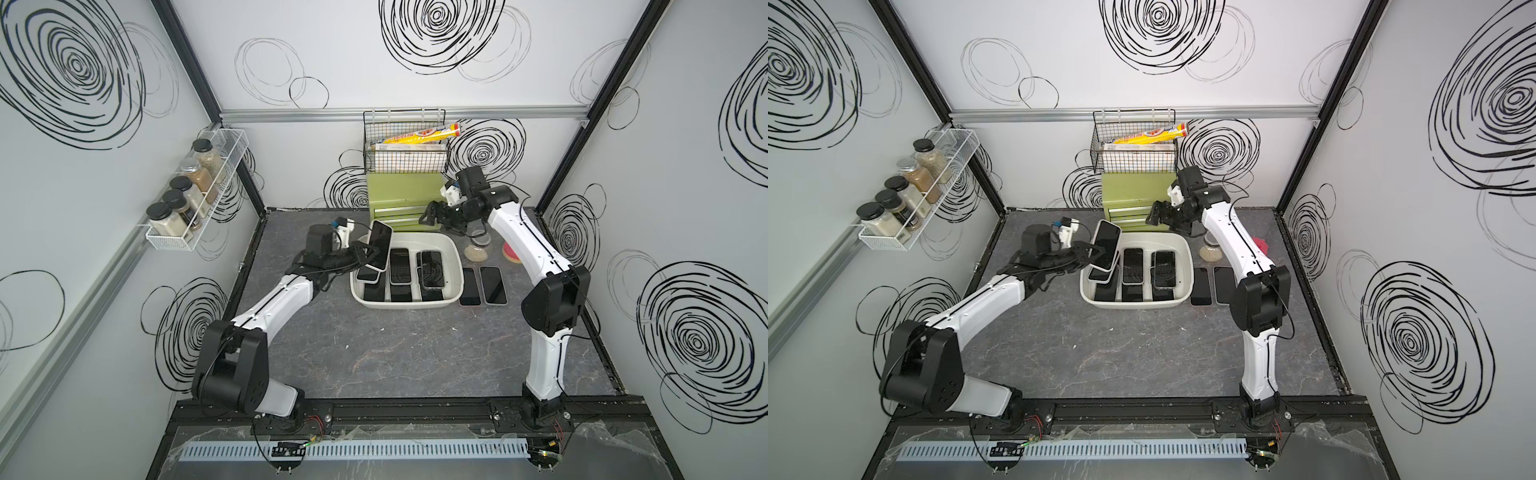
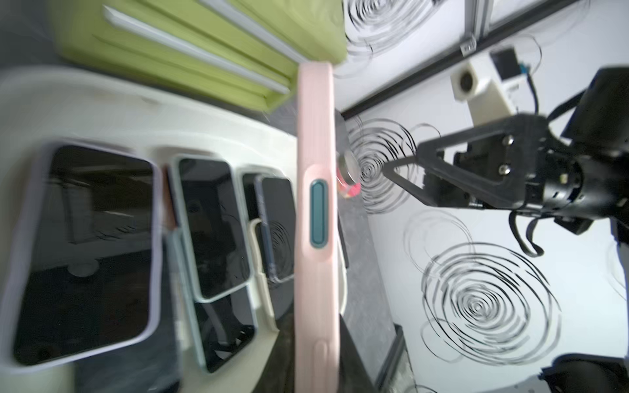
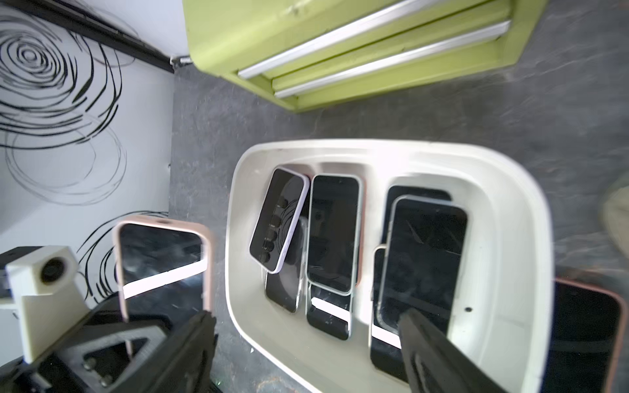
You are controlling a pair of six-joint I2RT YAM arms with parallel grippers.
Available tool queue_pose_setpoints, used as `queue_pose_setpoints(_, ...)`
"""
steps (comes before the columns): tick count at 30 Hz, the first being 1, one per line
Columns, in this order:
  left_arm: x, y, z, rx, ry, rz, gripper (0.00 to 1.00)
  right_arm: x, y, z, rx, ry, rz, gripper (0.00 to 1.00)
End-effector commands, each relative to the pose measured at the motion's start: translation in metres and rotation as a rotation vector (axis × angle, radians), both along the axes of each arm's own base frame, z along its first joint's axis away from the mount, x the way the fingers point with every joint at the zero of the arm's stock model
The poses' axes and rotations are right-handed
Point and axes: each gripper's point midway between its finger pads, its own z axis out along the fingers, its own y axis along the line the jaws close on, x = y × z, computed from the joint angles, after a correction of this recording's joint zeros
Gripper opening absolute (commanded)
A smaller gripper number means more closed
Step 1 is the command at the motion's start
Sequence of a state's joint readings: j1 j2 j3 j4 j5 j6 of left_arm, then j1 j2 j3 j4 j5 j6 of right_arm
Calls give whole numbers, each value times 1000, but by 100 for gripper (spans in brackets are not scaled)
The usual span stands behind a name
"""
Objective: Take the phone out of the storage box
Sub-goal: Pick up the phone from the storage box, then place the phone at the center of the board.
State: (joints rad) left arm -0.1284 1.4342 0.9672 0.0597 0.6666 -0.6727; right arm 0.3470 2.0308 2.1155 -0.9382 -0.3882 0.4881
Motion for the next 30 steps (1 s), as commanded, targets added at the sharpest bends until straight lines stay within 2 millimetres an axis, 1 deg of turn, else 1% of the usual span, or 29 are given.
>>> queue_pose_setpoints(1,-3,39,5,175,-92,9,3,-10,-4,-22,-55,71,26,88)
queue_pose_setpoints(2,1,58,3,240,-94,53,3,-13,-4,-21,-50,74,37,88)
queue_pose_setpoints(4,5,78,2,274,-96,107,2,-18,-3,-20,-47,79,54,88)
queue_pose_setpoints(6,7,81,-2,250,-105,110,1,-22,-5,-24,-53,83,63,88)
queue_pose_setpoints(7,9,83,-8,254,-94,117,1,-25,-5,-28,-56,87,72,88)
queue_pose_setpoints(10,16,94,-35,260,-33,140,0,-30,-8,-36,-76,100,85,87)
queue_pose_setpoints(12,20,99,-49,270,-25,158,0,-33,-10,-41,-88,107,93,87)
queue_pose_setpoints(16,25,110,-95,306,60,185,0,-36,-14,-46,-117,109,102,87)
queue_pose_setpoints(17,25,113,-102,316,78,191,0,-36,-15,-46,-120,106,104,87)
queue_pose_setpoints(20,28,115,-115,322,81,196,0,-37,-16,-46,-132,100,110,87)
queue_pose_setpoints(23,33,110,-126,296,90,183,0,-38,-19,-51,-147,103,110,87)
queue_pose_setpoints(26,40,105,-133,251,85,179,0,-43,-19,-63,-145,127,120,87)
queue_pose_setpoints(30,44,90,-144,204,86,138,0,-54,-23,-87,-169,196,114,87)
